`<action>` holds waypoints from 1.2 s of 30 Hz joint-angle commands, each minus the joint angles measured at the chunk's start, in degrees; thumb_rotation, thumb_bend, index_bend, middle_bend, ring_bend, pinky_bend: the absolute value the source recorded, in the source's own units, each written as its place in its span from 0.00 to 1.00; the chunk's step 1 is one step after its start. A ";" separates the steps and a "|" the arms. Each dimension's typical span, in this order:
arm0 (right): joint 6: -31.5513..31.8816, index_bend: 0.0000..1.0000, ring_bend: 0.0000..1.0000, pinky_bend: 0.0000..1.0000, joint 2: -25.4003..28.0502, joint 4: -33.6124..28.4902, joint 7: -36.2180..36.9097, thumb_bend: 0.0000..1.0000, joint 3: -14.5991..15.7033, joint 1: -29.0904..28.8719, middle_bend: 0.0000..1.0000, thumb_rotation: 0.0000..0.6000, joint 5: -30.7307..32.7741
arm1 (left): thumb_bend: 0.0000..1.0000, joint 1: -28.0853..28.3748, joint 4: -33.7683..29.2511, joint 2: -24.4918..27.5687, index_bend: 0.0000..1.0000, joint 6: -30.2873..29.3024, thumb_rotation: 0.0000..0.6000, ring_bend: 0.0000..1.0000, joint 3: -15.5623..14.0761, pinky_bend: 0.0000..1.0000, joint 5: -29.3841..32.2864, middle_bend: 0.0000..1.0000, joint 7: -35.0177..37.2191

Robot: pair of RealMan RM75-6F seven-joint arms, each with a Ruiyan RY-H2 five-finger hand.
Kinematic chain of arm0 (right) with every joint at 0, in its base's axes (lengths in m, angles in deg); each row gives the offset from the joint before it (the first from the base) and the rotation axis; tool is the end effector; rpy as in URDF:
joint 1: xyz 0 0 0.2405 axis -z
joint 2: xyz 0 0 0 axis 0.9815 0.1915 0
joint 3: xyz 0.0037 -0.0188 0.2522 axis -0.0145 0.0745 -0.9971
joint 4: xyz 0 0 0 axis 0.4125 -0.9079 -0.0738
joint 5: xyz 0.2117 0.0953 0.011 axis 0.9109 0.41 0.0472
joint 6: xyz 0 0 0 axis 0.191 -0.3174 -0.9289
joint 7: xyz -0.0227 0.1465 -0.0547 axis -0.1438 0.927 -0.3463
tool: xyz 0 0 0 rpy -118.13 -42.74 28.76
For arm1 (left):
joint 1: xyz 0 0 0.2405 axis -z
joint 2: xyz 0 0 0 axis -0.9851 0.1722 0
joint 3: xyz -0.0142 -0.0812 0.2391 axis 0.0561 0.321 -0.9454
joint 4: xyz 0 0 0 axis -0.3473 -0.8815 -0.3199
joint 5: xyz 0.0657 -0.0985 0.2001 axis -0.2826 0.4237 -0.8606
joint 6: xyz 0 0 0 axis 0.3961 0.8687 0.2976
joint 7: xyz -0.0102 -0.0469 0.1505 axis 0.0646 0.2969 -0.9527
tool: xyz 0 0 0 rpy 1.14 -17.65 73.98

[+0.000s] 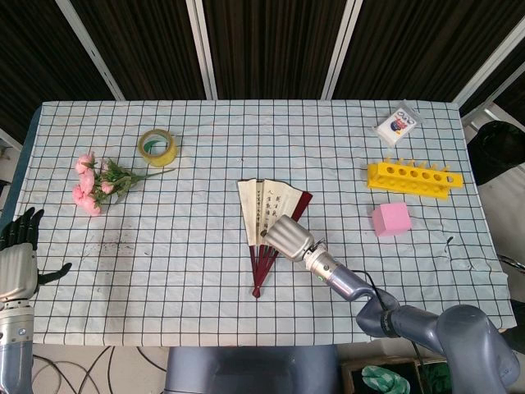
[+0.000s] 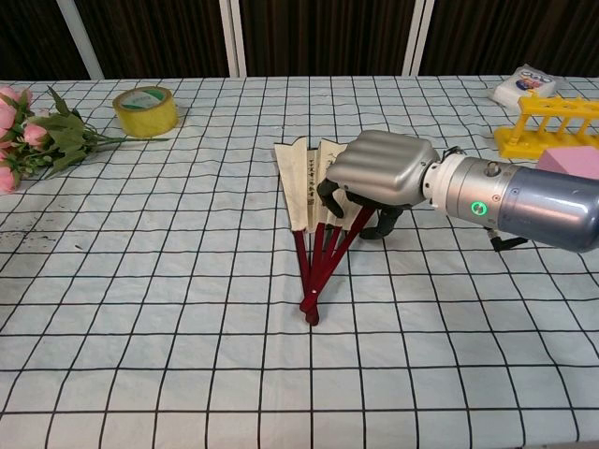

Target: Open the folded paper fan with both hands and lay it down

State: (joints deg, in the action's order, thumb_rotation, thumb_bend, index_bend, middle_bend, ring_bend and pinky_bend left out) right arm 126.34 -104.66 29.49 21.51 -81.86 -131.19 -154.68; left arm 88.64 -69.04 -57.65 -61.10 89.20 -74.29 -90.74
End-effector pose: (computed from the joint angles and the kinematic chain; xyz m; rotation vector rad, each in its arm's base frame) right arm -0.1106 -0.3815 -0.1056 2.2478 -0.2443 0.8356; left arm -0.3143 0.2399 0.0950 -1.1521 -0.9817 -0.8870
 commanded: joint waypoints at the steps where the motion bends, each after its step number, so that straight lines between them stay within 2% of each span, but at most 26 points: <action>1: 0.31 0.49 0.92 0.81 0.24 -0.30 -0.11 0.20 0.26 0.21 0.85 1.00 0.07 | 0.03 -0.14 -0.35 0.15 0.00 -0.23 1.00 0.00 -0.01 0.00 -0.14 0.00 0.31; 18: 0.70 0.54 0.92 0.81 -3.06 3.14 1.92 0.22 1.81 0.12 0.85 1.00 0.05 | 0.03 -0.31 -1.03 0.37 0.00 -0.83 1.00 0.00 0.06 0.00 -0.46 0.00 0.63; 36: 1.57 0.54 0.92 0.81 -3.20 3.57 2.16 0.23 1.64 -0.20 0.84 1.00 0.14 | 0.03 -0.29 -1.36 0.64 0.00 -0.55 1.00 0.00 0.28 0.00 0.02 0.00 1.14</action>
State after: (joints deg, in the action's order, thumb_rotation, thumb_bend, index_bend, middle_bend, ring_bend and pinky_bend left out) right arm 127.92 -107.86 33.05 23.66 -80.22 -131.39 -154.54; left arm 88.35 -70.41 -57.00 -61.66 89.49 -74.29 -89.59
